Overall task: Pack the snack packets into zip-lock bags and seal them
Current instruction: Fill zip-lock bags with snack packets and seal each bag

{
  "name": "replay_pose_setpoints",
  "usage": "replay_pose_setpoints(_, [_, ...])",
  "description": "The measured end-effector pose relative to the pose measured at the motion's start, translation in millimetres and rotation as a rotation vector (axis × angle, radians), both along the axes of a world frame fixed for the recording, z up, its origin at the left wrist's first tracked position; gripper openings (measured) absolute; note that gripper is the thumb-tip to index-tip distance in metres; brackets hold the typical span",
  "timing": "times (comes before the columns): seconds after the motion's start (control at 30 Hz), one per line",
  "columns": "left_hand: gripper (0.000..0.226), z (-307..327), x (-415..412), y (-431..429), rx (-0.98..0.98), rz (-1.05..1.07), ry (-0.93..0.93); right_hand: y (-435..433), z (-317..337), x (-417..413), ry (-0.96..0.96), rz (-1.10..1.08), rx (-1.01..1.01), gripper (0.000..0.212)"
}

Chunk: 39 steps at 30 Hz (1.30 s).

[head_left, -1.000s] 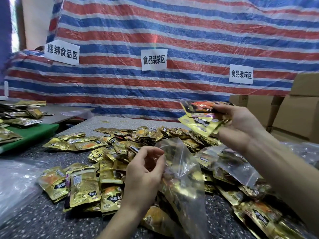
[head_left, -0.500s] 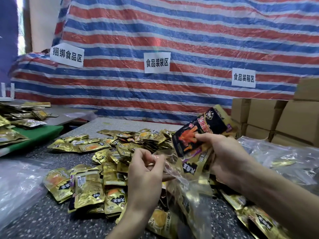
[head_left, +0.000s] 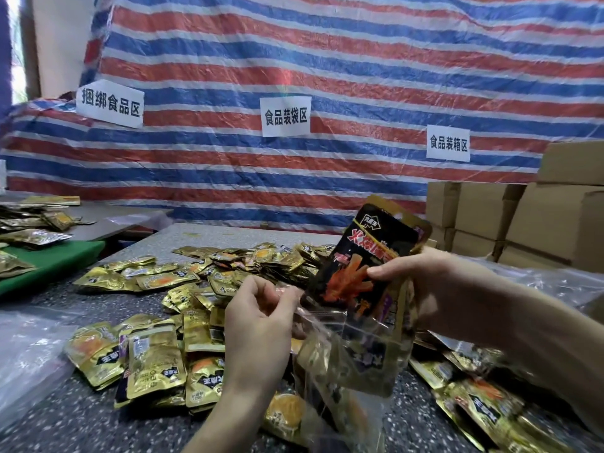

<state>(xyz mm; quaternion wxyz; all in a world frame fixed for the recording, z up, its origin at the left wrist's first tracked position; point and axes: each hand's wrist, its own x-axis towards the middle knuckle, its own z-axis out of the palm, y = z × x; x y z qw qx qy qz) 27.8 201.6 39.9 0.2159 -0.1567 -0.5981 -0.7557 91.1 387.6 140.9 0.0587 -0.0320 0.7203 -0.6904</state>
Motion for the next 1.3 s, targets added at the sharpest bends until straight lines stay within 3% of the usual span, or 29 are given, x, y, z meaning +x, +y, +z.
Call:
replay_pose_setpoints(0.07, [0.032, 0.3, 2.4, 0.7, -0.031, -0.006, 0.009, -2.9, 0.9, 2.1, 0.01, 0.011, 0.068, 0.02])
replay_pose_setpoints(0.13, [0.034, 0.9, 3.2, 0.7, -0.069, 0.015, 0.038, -3.8, 1.5, 2.3, 0.044, -0.053, 0.258, 0.013])
replay_pose_setpoints(0.3, [0.04, 4.6, 2.1, 1.2, -0.126, 0.046, 0.115, -11.1, 0.5, -1.2, 0.161, -0.07, 0.822, 0.032])
replay_pose_setpoints(0.37, [0.039, 5.1, 2.9, 3.0, -0.129, 0.002, 0.104, -17.6, -2.0, -4.6, 0.229, -0.13, 0.907, 0.038])
replay_pose_setpoints(0.6, [0.032, 17.3, -4.6, 0.6, -0.018, -0.067, 0.011, 8.9, 24.3, -4.3, 0.087, -0.011, 0.745, 0.048])
replay_pose_setpoints(0.67, [0.032, 23.1, -4.2, 1.7, -0.017, -0.06, 0.008, 19.4, 29.3, -4.5, 0.086, -0.043, 0.731, 0.034])
replay_pose_setpoints(0.77, [0.03, 31.3, 0.4, 7.5, -0.006, -0.082, 0.018, 26.9, 25.7, -0.7, 0.01, -0.057, 0.904, 0.008])
replay_pose_setpoints(0.83, [0.028, 36.2, 4.6, 11.2, -0.032, -0.101, 0.033, 26.2, 22.7, 4.5, -0.053, -0.023, 0.971, 0.008])
replay_pose_setpoints(1.0, [0.027, 52.8, 13.6, 8.0, -0.093, -0.015, 0.12, 27.0, 28.8, -0.2, 0.245, -0.277, 0.734, 0.011])
replay_pose_setpoints(1.13, [0.027, 61.1, 21.6, 10.5, -0.235, 0.057, 0.233, 21.4, 22.6, -3.7, 0.286, -0.291, 0.705, 0.006])
replay_pose_setpoints(1.23, [0.029, 57.8, 21.6, 14.7, -0.244, 0.052, 0.195, 21.0, 18.3, -0.7, 0.277, -0.274, 0.595, 0.022])
replay_pose_setpoints(1.3, [0.027, 53.3, 18.6, 15.1, -0.219, 0.018, 0.154, 21.3, 17.6, 3.4, 0.286, -0.186, 0.579, 0.021])
